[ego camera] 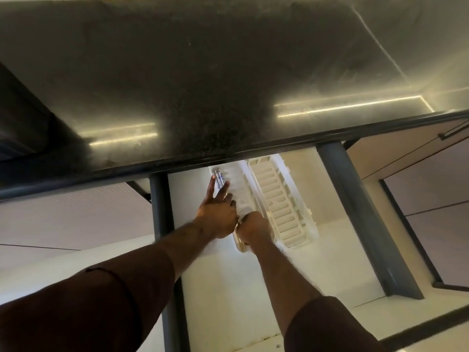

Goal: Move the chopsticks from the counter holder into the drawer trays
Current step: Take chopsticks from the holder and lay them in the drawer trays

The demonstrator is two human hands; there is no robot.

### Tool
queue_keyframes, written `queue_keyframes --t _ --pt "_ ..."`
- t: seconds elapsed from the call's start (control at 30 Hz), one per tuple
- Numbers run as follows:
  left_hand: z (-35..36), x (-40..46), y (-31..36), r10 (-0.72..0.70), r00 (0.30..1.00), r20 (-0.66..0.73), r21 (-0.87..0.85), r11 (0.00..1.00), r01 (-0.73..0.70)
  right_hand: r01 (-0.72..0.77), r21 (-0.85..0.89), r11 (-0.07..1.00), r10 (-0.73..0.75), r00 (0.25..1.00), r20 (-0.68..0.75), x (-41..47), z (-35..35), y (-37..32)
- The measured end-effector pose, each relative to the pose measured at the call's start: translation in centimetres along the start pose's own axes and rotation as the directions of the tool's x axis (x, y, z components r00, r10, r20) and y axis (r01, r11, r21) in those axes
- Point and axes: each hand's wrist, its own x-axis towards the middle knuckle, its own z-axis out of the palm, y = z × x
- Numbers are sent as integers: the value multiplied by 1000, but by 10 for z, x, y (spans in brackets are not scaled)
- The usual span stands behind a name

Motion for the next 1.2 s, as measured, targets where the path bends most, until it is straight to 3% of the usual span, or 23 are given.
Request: queue_keyframes --t 0.17,0.47,0.63,0.77,1.0,1.2 --pt "-11 1 -1 9 994 107 52 999 -14 67 -72 995 -72 995 -69 -7 4 3" --pt "-30 -2 -7 10 999 35 -11 1000 -9 208 -6 978 -208 976 -58 -18 -33 -1" --pt "-62 -20 -8 -55 998 -5 -258 965 51 256 115 960 -245 965 -95 -37 -70 -9" --pt "-94 -49 -10 -159 978 -137 -544 837 60 369 127 921 -342 919 -193 -62 -99 -22" --pt "-171 -130 -43 -374 835 -404 -712 702 -30 581 165 797 -516 796 -316 -142 -144 -72" --pt "-217 -227 -99 -495 622 -607 -673 736 -71 722 119 681 -636 665 -392 -226 -152 -152"
